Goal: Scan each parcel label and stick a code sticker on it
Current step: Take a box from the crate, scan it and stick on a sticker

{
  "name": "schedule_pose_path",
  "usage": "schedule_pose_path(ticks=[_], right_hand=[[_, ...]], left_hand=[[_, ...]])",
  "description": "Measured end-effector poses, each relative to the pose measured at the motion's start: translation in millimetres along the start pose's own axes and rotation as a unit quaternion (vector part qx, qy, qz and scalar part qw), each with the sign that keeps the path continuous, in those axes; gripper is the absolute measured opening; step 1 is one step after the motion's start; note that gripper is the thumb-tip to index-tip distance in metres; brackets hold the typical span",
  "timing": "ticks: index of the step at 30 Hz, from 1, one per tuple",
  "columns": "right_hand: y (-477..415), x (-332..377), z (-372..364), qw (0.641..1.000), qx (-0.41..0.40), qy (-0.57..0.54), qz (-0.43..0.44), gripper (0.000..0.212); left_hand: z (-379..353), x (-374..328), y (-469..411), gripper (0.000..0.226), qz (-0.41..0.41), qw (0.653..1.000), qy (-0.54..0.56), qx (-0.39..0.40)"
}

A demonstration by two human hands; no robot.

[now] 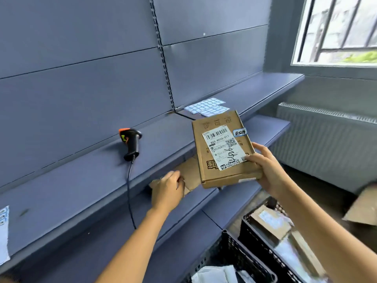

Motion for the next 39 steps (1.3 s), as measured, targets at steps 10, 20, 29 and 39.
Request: schedule_pose_path(ticks=[10, 20, 29, 39], right_hand=[[101, 10, 92, 0.981, -0.178, -0.051, 0.055, 0.036], [198, -17, 143, 0.949, -0.289, -0.095, 0.077, 0.038], [229, 13, 237, 0.941, -0.313, -0.099, 0.085, 0.044], [244, 61, 369, 0.945, -0.311, -0.085, 0.056, 0.048]], left_hand=[[-45, -93, 10, 0.022, -0.165, 0.976, 0.02, 0.144], [-85, -164, 81, 0.022, -0.249, 0.932, 0.05, 0.257], [-127, -262, 91, 0.021, -0.253, 0.927, 0.056, 0.272], [-194, -385, 121, 0.021, -0.246, 0.92, 0.061, 0.3]])
Point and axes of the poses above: each hand's wrist, its own y-axis away from the middle knuckle, its own z-axis out of the back of the hand, x = y × z, the point moved 1 cm from there along -y, towards the middle knuckle, and after that the axes turned 3 degrees about -y, right-handed, at the moved point
